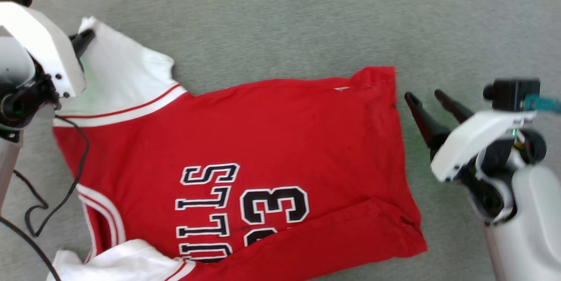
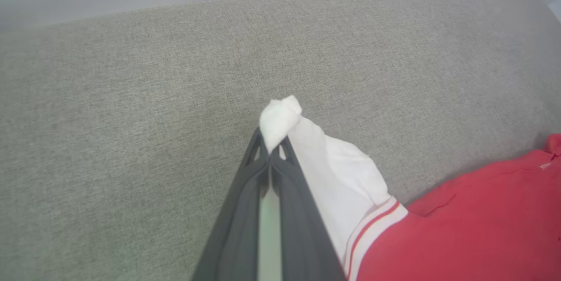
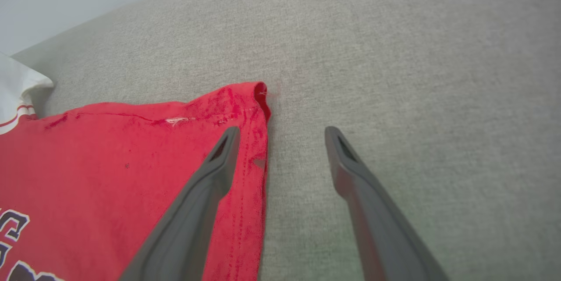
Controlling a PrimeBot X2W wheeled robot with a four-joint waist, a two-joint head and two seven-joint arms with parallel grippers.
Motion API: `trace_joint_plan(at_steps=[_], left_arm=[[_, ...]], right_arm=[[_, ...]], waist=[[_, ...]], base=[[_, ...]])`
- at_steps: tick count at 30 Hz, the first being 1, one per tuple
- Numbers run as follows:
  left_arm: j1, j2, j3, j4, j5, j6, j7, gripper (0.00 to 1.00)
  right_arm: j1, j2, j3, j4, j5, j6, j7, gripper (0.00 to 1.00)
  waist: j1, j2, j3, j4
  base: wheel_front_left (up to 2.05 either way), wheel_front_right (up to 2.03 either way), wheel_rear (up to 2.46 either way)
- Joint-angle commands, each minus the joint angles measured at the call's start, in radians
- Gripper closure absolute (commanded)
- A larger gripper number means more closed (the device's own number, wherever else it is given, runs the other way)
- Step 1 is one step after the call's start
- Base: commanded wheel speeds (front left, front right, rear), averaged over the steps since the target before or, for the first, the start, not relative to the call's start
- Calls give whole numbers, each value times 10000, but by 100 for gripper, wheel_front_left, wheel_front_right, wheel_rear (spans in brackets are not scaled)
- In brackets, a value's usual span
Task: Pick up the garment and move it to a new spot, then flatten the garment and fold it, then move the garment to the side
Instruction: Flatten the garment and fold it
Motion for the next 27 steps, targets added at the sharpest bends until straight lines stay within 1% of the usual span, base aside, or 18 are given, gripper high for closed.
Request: trace_joint_plan(at_steps=[1,5,12,14,18,19,21,24,27], left_arm=[[-179,-68,-19,-138,44,-33,-71,100],[-270,-147,-125,-618,88,-81,-40,100],[-370,-330,-246,-1314,195,-188,-224,100],[-378,-354,-273,-1421,203,-233,-277,100],[-275,-392,-331,-1513,233,-314,-370,100],[-240,-395,-342,-1517,231,-336,-373,100],[-180,-407,-361,-1499,226,-358,-420,100],[-60,-394,-327,-1439,203,-348,-525,100],[96,-378,-237,-1390,110,-322,-694,100]], right_arm=[[-403,-106,22,80,6,0,343,0],[-1328,-368,47,484,-89,0,1848,0],[-2511,-493,138,1420,-294,0,3613,0],[-2622,-497,197,1825,-330,0,4125,0],[-2389,-298,227,2714,-320,-2,5435,0],[-2374,-289,243,2840,-323,0,5650,32],[-2396,-261,255,2978,-325,0,5931,100],[-2643,-335,164,2780,-377,0,5881,100],[-2899,-532,-5,2353,-386,0,5582,100]], waist=[[-1,0,-33,323],[-1,0,111,708],[-1,0,581,1308],[-1,0,682,1435],[-1,0,704,1604],[-1,0,699,1635],[-1,0,658,1684],[-1,0,540,1728],[-1,0,344,1764]], base=[[0,0,0],[0,0,0],[0,0,0],[0,0,0],[0,0,0],[0,0,0],[0,0,0],[0,0,0],[0,0,0]])
